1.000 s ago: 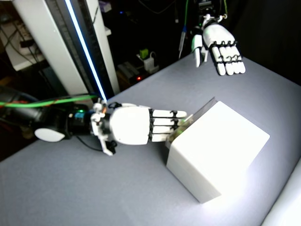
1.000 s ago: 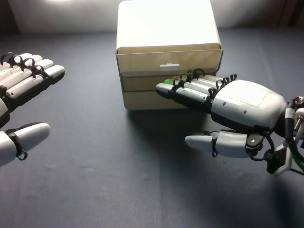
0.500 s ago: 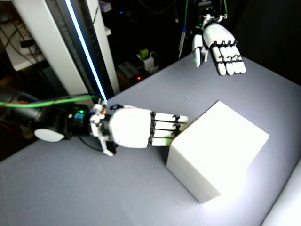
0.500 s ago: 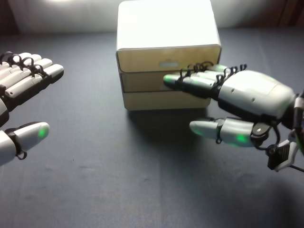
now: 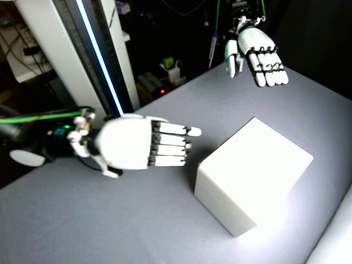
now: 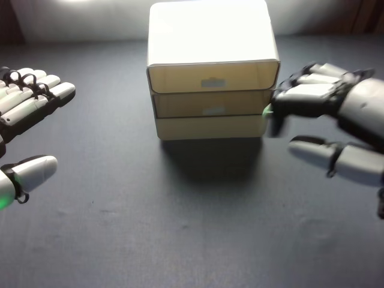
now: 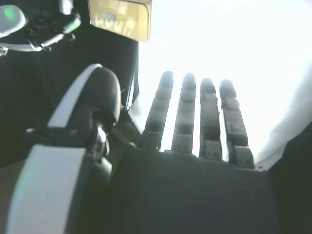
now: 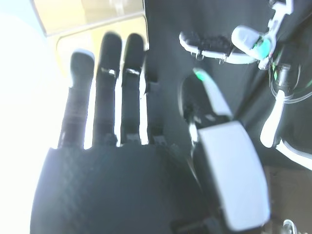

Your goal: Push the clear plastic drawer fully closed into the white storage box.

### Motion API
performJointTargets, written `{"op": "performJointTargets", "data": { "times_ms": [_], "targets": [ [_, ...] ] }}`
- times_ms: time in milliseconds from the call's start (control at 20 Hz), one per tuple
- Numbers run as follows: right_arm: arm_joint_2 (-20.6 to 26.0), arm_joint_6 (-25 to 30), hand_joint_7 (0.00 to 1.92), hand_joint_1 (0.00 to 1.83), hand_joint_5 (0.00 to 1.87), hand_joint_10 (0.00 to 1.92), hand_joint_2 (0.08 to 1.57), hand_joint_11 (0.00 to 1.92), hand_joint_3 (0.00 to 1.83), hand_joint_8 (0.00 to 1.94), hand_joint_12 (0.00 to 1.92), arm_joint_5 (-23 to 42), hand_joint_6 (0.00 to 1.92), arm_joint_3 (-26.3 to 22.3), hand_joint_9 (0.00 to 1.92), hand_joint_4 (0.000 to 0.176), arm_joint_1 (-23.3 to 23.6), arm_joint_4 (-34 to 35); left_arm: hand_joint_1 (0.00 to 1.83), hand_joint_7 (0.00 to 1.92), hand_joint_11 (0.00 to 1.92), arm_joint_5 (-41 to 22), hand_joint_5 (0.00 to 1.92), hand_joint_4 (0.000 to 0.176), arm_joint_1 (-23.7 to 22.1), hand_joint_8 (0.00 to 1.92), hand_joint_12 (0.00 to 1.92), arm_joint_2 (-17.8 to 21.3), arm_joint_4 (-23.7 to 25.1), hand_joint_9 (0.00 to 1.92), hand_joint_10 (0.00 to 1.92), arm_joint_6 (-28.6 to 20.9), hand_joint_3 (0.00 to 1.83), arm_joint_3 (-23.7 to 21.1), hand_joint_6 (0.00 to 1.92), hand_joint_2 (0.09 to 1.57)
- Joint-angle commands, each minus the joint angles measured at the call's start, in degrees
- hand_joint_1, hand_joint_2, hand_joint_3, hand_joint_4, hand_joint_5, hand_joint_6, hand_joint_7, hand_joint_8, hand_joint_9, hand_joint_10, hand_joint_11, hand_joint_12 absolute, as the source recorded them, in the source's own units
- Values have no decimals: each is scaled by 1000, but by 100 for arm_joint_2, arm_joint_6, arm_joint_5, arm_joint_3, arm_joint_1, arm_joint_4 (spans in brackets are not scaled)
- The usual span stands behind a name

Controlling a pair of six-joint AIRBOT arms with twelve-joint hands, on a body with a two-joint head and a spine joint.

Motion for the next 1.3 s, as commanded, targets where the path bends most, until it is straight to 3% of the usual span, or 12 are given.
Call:
{"op": "performJointTargets", "data": {
  "times_ms": [0,250,300,350,500,700,800,900,1000,1100,1150,1250],
  "targets": [
    [64,45,624,567,412,841,1454,203,0,266,1693,938,627,-52,456,0,-29,110,0,0,0,-749,0,20,-4,0,0,14,-115,0,0,-16,56,-22,0,1566],
    [543,-141,481,471,467,586,1391,13,0,10,1579,1758,61,-402,283,0,-728,686,0,0,0,-884,0,27,48,0,0,24,-145,0,0,-16,35,-43,0,1536],
    [695,-319,183,377,271,200,1416,0,3,0,985,1927,3,-527,117,19,-895,861,0,0,0,-909,0,27,50,0,0,28,-145,0,0,-15,17,-48,0,1502],
    [845,-505,124,383,173,111,1435,0,3,11,635,2047,11,-642,97,0,-1051,1006,12,0,0,-934,0,24,52,0,0,31,-150,0,0,-15,3,-51,0,1473],
    [1178,-707,11,285,58,3,1389,0,0,0,87,2375,11,-822,9,0,-1577,1430,0,0,0,-1017,0,26,66,0,0,49,-180,0,0,-9,0,-64,0,1381],
    [1491,-869,0,198,0,0,1370,0,0,0,0,2868,0,-1007,0,36,-2191,1952,0,0,0,-1168,0,40,82,0,0,70,-237,0,0,40,0,-84,0,1345],
    [1602,-908,0,154,0,0,1348,0,0,0,0,2998,0,-1063,0,27,-2295,2094,0,0,0,-1303,0,75,97,0,0,88,-303,0,0,83,0,-107,0,1259],
    [1737,-978,0,149,0,0,1358,0,0,0,0,3140,0,-1134,0,47,-2405,2228,0,0,0,-1456,0,82,106,0,0,94,-367,0,0,117,0,-120,0,1223],
    [1806,-983,0,172,0,0,1335,0,0,0,0,3275,0,-1152,0,64,-2466,2292,0,0,0,-1613,0,130,133,0,0,109,-425,0,0,161,0,-146,0,1163],
    [1865,-1001,0,157,0,0,1320,0,0,0,0,3385,0,-1164,0,67,-2469,2299,0,0,0,-1868,0,137,218,0,0,136,-529,0,0,196,0,-185,0,1128],
    [1897,-1037,0,124,0,0,1324,0,0,0,0,3447,0,-1185,0,35,-2469,2308,0,0,0,-2023,0,139,274,0,0,143,-591,0,0,213,0,-203,0,1141],
    [1959,-1082,0,122,0,0,1322,0,0,0,0,3567,0,-1223,0,43,-2469,2312,0,0,0,-2290,0,175,384,0,0,173,-704,0,0,240,0,-244,0,1094]
  ]
}}
